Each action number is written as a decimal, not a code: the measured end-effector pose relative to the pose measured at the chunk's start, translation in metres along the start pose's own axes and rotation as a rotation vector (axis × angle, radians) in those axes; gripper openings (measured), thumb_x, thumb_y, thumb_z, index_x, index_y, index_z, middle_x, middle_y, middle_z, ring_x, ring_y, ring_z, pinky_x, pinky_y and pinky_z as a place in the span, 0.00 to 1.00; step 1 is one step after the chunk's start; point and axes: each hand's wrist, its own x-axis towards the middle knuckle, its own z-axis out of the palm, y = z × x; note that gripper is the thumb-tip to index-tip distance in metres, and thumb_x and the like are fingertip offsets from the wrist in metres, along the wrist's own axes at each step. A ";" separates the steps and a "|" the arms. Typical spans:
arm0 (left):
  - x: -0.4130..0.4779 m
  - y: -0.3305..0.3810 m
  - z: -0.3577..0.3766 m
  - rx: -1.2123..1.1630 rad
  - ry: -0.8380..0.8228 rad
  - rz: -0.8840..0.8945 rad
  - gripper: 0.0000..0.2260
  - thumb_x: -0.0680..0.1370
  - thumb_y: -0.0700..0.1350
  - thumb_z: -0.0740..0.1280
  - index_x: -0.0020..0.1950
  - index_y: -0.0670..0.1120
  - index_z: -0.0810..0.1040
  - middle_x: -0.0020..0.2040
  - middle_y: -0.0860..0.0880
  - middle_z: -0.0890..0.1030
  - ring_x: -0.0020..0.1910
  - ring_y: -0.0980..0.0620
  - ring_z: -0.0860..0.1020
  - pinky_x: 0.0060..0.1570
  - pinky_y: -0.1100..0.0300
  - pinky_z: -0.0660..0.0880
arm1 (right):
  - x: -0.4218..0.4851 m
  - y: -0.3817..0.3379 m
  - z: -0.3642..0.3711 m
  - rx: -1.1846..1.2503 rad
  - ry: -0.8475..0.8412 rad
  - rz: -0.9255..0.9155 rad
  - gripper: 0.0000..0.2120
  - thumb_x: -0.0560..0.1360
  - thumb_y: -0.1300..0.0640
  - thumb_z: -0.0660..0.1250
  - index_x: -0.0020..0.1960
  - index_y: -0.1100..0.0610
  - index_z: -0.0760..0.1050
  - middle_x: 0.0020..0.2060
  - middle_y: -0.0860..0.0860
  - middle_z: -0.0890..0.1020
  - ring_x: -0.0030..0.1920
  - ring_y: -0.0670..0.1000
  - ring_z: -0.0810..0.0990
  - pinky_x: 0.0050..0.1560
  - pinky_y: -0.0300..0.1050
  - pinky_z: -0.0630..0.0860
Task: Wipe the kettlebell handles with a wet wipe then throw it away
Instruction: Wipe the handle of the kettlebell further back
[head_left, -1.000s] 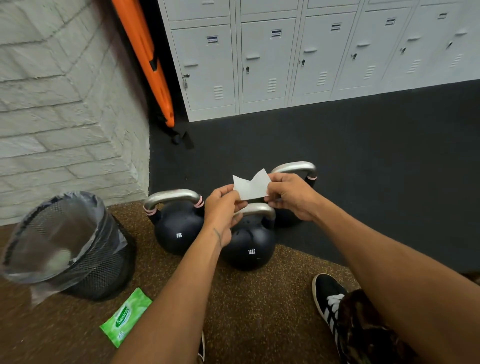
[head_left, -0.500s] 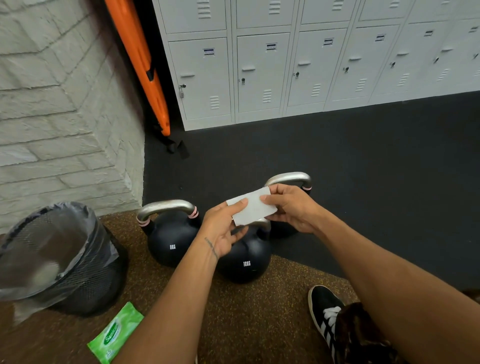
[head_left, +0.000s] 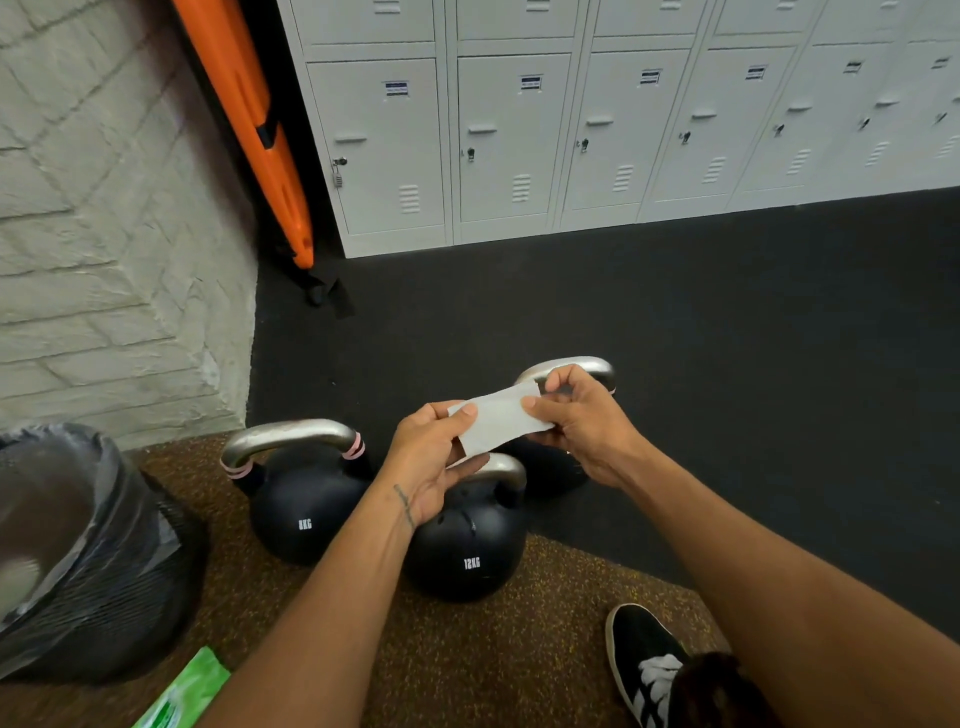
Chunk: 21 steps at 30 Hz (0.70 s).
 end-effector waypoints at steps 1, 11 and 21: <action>0.004 0.000 0.001 -0.015 -0.002 -0.004 0.05 0.79 0.41 0.70 0.54 0.47 0.79 0.52 0.44 0.85 0.51 0.47 0.84 0.40 0.53 0.81 | 0.003 0.000 -0.002 -0.015 0.003 -0.015 0.11 0.77 0.69 0.67 0.44 0.55 0.69 0.47 0.54 0.80 0.52 0.53 0.83 0.44 0.46 0.82; 0.051 0.011 0.027 0.223 -0.063 0.082 0.21 0.76 0.37 0.70 0.65 0.56 0.74 0.60 0.46 0.79 0.52 0.47 0.84 0.44 0.54 0.83 | 0.042 0.004 -0.036 -0.748 -0.050 -0.208 0.18 0.67 0.46 0.79 0.53 0.44 0.76 0.55 0.47 0.79 0.49 0.48 0.82 0.50 0.49 0.82; 0.095 0.028 0.037 0.414 -0.117 0.179 0.19 0.76 0.36 0.66 0.62 0.55 0.73 0.55 0.47 0.81 0.55 0.50 0.78 0.45 0.57 0.76 | 0.089 -0.009 -0.043 -0.676 -0.174 -0.073 0.11 0.73 0.59 0.75 0.54 0.59 0.81 0.41 0.51 0.84 0.35 0.39 0.80 0.36 0.30 0.72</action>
